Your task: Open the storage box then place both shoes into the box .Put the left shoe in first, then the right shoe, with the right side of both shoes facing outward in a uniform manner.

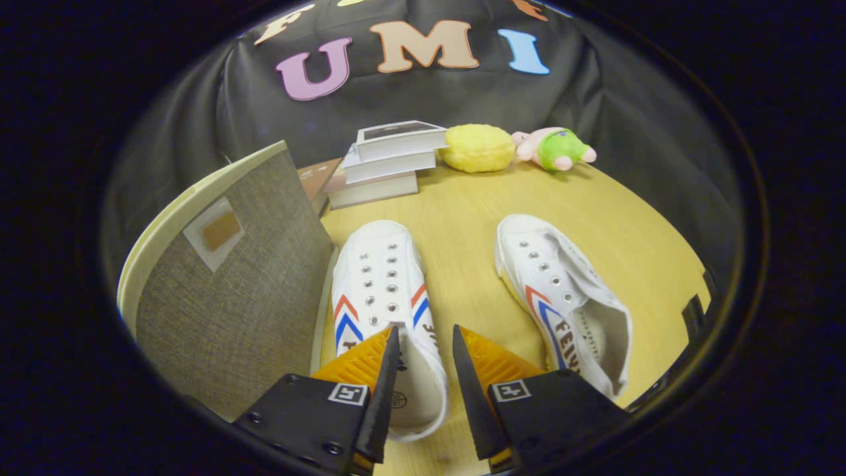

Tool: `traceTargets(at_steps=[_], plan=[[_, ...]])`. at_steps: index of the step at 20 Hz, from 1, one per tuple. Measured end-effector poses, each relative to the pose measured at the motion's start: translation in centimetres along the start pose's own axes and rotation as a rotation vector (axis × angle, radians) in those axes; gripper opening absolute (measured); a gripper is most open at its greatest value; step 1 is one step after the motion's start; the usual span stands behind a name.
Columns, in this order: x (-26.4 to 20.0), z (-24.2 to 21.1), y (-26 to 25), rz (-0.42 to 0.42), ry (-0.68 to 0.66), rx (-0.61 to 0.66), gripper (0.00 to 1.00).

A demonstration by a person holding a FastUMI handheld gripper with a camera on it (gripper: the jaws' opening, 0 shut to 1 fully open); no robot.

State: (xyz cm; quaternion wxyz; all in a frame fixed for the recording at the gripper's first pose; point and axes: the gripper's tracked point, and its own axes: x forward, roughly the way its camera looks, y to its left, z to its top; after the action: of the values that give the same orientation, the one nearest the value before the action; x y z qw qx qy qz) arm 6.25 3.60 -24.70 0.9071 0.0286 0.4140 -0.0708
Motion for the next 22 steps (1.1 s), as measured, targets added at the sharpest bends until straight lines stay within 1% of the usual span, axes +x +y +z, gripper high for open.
traceTargets(at_steps=[2, 3, 6, 8, 10, 11, 14, 15, 17, 18, 20, 22], plan=[[0.3, 0.5, -0.2, 0.009, -0.040, 0.042, 0.52], [1.0, 0.3, 0.6, 0.054, -0.049, 0.080, 0.50], [0.8, 0.8, 0.8, 0.094, -0.122, 0.166, 0.43], [0.9, 0.9, 0.8, 0.099, -0.153, 0.174, 0.39], [1.1, 0.7, 0.4, 0.079, -0.157, 0.168, 0.34], [1.2, 0.3, 0.2, 0.060, -0.148, 0.192, 0.35], [1.6, 0.1, 0.4, 0.110, -0.153, 0.355, 0.36], [1.2, -0.2, 0.4, 0.121, -0.150, 0.373, 0.36], [1.0, 0.4, 0.6, 0.128, -0.159, 0.363, 0.37], [0.8, 0.6, 0.4, 0.107, -0.177, 0.343, 0.37], [0.7, 0.7, 0.4, 0.054, -0.195, 0.288, 0.32], [0.6, 1.0, 0.5, 0.020, -0.212, 0.247, 0.27]])
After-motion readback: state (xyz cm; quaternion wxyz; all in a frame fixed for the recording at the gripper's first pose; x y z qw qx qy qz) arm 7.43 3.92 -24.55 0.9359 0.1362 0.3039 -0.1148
